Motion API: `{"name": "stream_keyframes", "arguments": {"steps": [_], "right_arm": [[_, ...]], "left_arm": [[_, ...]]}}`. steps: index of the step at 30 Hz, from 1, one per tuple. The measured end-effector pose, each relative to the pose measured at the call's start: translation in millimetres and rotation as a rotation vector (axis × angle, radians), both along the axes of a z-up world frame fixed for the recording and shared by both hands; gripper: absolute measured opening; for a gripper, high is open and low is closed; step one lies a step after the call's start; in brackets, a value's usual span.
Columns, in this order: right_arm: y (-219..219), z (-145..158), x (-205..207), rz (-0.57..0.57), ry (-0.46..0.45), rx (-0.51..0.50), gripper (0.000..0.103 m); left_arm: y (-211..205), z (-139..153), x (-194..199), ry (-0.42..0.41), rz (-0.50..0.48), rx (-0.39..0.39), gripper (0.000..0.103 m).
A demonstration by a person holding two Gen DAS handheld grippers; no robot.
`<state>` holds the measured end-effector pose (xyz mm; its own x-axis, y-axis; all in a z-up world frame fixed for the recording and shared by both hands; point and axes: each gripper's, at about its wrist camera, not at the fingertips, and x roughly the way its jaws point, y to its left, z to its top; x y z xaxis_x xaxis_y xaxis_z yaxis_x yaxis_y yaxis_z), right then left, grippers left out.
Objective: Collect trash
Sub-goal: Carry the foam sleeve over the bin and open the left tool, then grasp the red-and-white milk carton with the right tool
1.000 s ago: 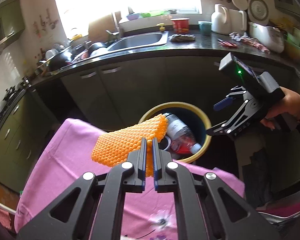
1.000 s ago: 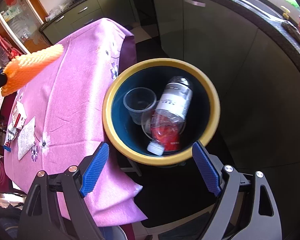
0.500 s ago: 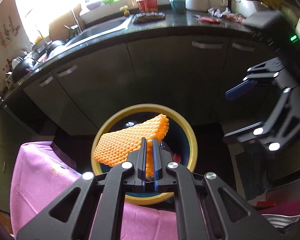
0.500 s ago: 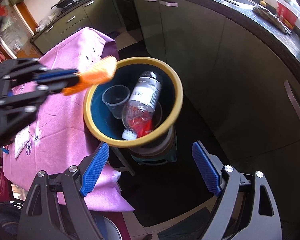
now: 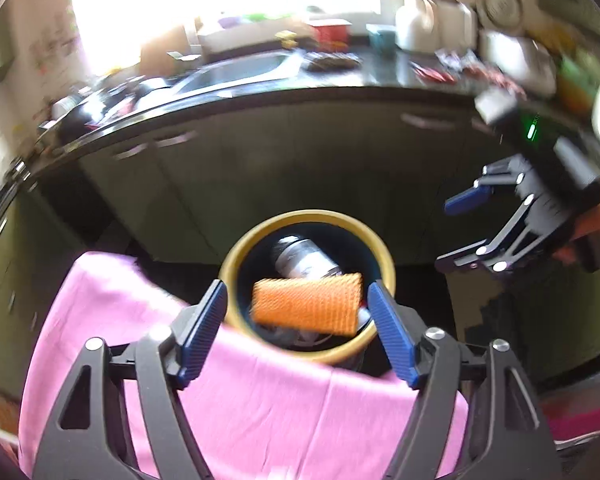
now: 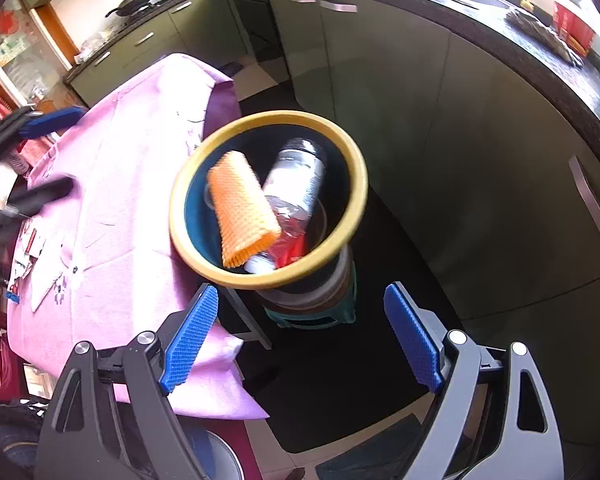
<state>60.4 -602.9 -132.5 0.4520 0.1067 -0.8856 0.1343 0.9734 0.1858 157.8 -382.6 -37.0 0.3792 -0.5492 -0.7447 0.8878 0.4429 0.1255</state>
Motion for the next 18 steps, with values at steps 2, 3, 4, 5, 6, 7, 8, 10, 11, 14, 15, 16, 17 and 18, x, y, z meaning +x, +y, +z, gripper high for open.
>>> {"name": "stream_keyframes", "arguments": {"steps": [2, 3, 4, 5, 6, 7, 8, 10, 11, 14, 15, 16, 17, 18], "right_arm": [[10.4, 1.1, 4.9, 0.025, -0.001, -0.003, 0.084], [19.0, 2.6, 8.7, 0.045, -0.003, -0.007, 0.084], [26.0, 4.4, 12.3, 0.061, -0.004, -0.009, 0.084], [35.4, 6.2, 17.5, 0.083, -0.005, -0.012, 0.084], [48.1, 8.3, 24.3, 0.112, -0.006, -0.016, 0.084], [58.7, 10.1, 29.9, 0.135, -0.008, -0.019, 0.084], [73.6, 12.7, 38.0, 0.168, -0.01, -0.022, 0.084], [102.6, 17.6, 53.8, 0.232, -0.015, -0.025, 0.084], [121.5, 20.7, 63.6, 0.275, -0.019, -0.024, 0.084], [178.7, 30.0, 87.8, 0.398, -0.035, -0.029, 0.084], [204.4, 34.1, 97.6, 0.45, -0.044, -0.032, 0.084], [223.6, 36.6, 103.8, 0.488, -0.051, -0.032, 0.084], [246.8, 39.0, 109.1, 0.534, -0.06, -0.033, 0.084], [274.2, 42.5, 116.3, 0.591, -0.073, -0.031, 0.084]], "left_arm": [[42.2, 20.2, 1.2, 0.0, 0.073, -0.033, 0.079], [65.0, 28.5, 1.8, -0.003, 0.11, -0.048, 0.079], [84.5, 35.3, 0.8, -0.007, 0.145, -0.058, 0.08], [109.2, 41.0, 1.3, -0.011, 0.19, -0.071, 0.08], [132.1, 46.0, 0.9, -0.014, 0.235, -0.083, 0.081], [152.6, 49.8, 1.5, -0.016, 0.276, -0.094, 0.082], [175.3, 51.6, -1.1, -0.015, 0.32, -0.108, 0.083], [227.0, 53.3, -1.5, -0.002, 0.424, -0.143, 0.084], [246.8, 52.7, -1.8, 0.002, 0.462, -0.156, 0.084], [313.3, 48.2, -0.2, 0.005, 0.599, -0.198, 0.084], [331.4, 46.0, -0.5, 0.004, 0.637, -0.205, 0.084], [351.7, 42.5, -1.2, 0.004, 0.678, -0.216, 0.084], [365.1, 40.1, -1.6, 0.008, 0.706, -0.224, 0.084], [381.1, 36.7, -2.7, 0.016, 0.735, -0.232, 0.084]]}}
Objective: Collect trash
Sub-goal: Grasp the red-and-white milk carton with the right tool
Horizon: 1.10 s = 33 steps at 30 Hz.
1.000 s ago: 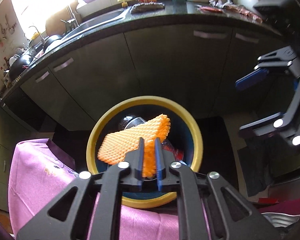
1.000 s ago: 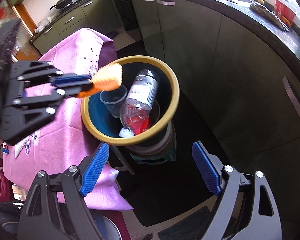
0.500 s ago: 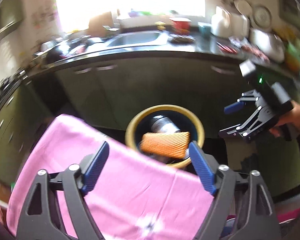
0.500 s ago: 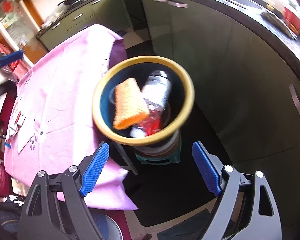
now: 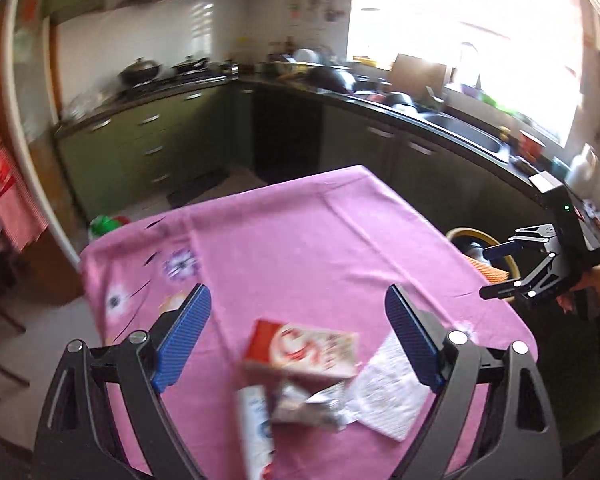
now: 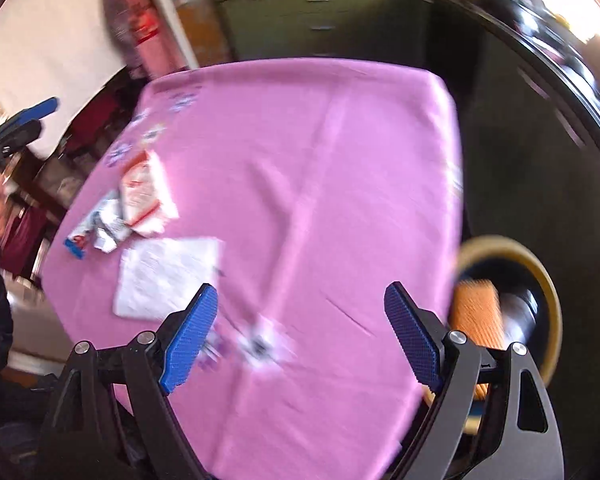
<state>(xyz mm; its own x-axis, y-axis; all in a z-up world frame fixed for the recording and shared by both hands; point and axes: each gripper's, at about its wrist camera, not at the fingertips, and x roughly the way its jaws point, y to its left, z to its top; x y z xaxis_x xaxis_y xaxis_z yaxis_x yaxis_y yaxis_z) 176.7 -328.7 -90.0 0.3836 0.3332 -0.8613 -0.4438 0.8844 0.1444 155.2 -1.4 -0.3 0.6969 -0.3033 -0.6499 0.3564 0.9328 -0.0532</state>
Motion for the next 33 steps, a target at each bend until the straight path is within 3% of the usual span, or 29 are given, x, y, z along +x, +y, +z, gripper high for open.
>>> {"name": "stream_keyframes", "arguments": {"steps": [7, 12, 29, 33], "right_arm": [[147.3, -2.0, 32.2, 0.279, 0.005, -0.052, 0.086], [203.3, -24.4, 51.0, 0.354, 0.031, -0.127, 0.089], [243.2, -83.2, 72.8, 0.421, 0.109, -0.231, 0.089], [242.8, -83.6, 72.0, 0.419, 0.082, -0.23, 0.077]], "left_arm": [[72.7, -21.1, -17.5, 0.034, 0.12, -0.056, 0.088], [86.3, -35.7, -30.8, 0.063, 0.133, -0.058, 0.088], [73.3, -57.5, -40.0, 0.106, 0.073, -0.069, 0.089], [66.1, -59.1, -39.4, 0.109, 0.054, -0.058, 0.089]]}}
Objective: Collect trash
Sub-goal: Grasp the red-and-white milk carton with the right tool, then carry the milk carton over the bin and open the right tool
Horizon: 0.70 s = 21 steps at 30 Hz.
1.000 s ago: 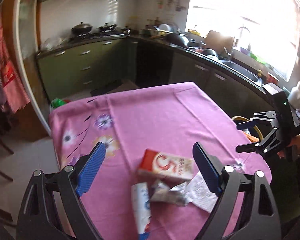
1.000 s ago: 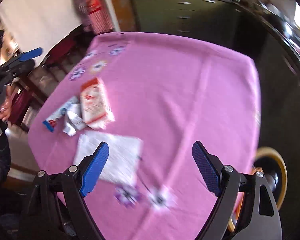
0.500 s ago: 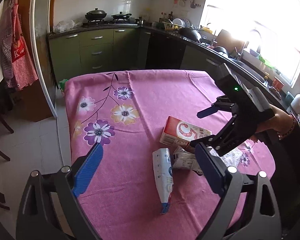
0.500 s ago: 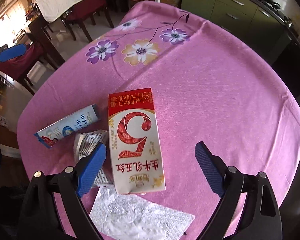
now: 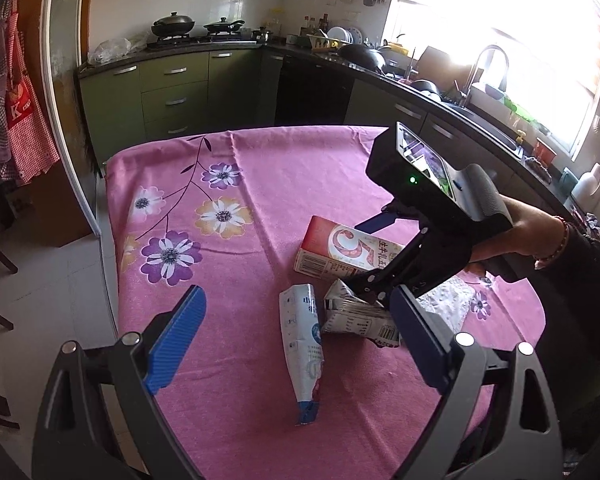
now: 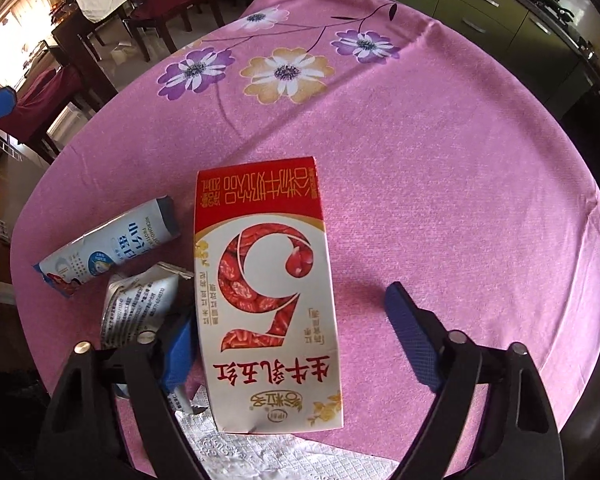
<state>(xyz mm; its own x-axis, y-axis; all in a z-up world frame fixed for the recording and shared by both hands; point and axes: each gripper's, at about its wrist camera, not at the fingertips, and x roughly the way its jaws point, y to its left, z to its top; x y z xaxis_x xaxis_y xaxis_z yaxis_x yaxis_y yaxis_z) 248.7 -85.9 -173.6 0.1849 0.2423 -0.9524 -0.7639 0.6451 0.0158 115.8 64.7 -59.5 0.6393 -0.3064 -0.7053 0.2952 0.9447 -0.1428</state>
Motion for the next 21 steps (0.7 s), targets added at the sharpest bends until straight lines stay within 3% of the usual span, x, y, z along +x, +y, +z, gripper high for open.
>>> {"name": "stream_keyframes", "arguments": {"steps": [2, 14, 21], "right_arm": [[-3.2, 4.5, 0.8, -0.015, -0.008, 0.017, 0.054], [-59.6, 45.6, -7.3, -0.127, -0.09, 0.104, 0.053], [-167.2, 77.9, -17.6, -0.331, -0.147, 0.125, 0.054]], "left_arm": [[-3.3, -1.7, -0.6, -0.001, -0.002, 0.01, 0.089], [-24.3, -1.6, -1.5, -0.014, -0.015, 0.087, 0.089], [-41.9, 1.1, -4.0, -0.025, -0.053, 0.105, 0.089]]}}
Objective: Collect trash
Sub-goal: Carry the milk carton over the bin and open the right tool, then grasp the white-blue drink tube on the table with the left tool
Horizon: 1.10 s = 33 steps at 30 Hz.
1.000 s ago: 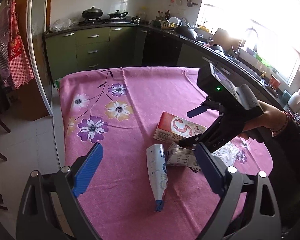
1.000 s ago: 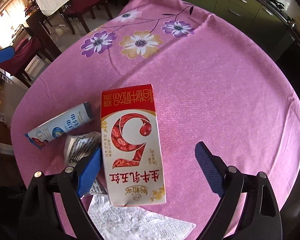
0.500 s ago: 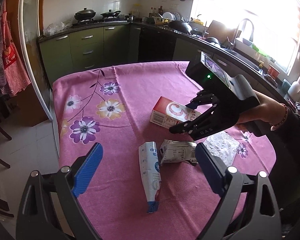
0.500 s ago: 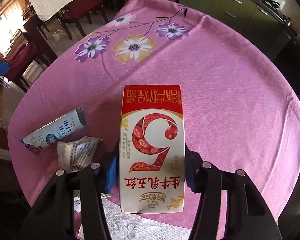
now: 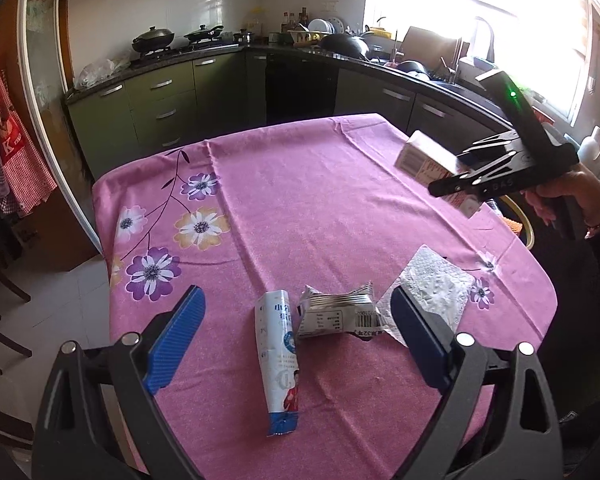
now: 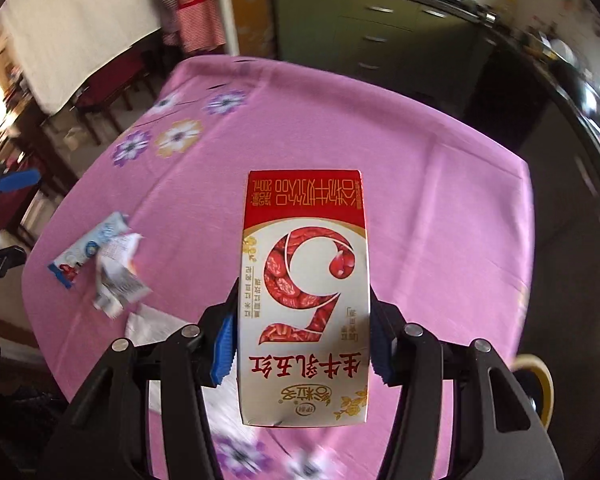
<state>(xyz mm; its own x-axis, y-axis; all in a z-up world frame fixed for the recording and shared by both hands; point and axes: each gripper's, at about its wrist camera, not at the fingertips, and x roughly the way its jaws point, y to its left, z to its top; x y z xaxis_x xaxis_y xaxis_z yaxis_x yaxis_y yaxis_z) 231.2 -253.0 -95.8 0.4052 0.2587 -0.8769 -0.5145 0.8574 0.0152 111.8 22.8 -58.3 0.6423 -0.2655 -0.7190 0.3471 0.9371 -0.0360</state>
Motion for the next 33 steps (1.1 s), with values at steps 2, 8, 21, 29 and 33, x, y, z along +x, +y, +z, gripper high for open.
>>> {"name": "stream_keyframes", "arguments": {"steps": [2, 8, 21, 29, 33], "right_arm": [[-38.4, 3.0, -1.1, -0.083, -0.005, -0.008, 0.054], [-173.1, -12.1, -6.2, -0.406, 0.024, -0.075, 0.054], [-296.3, -84.4, -1.8, -0.701, 0.139, -0.127, 0.078], [-264.4, -46.5, -28.4, -0.657, 0.019, -0.006, 0.078], [-230.4, -33.0, -36.9, -0.588, -0.024, 0.013, 0.078]], "left_arm": [[-5.2, 0.4, -0.6, -0.003, -0.011, 0.002, 0.089], [-17.1, -1.4, 0.3, -0.002, -0.032, 0.001, 0.089], [-33.4, 0.2, 1.6, 0.003, -0.059, 0.037, 0.091], [-32.7, -7.9, 0.6, 0.035, -0.061, 0.042, 0.093], [-32.4, -16.3, -0.4, 0.058, -0.061, 0.072, 0.093]]}}
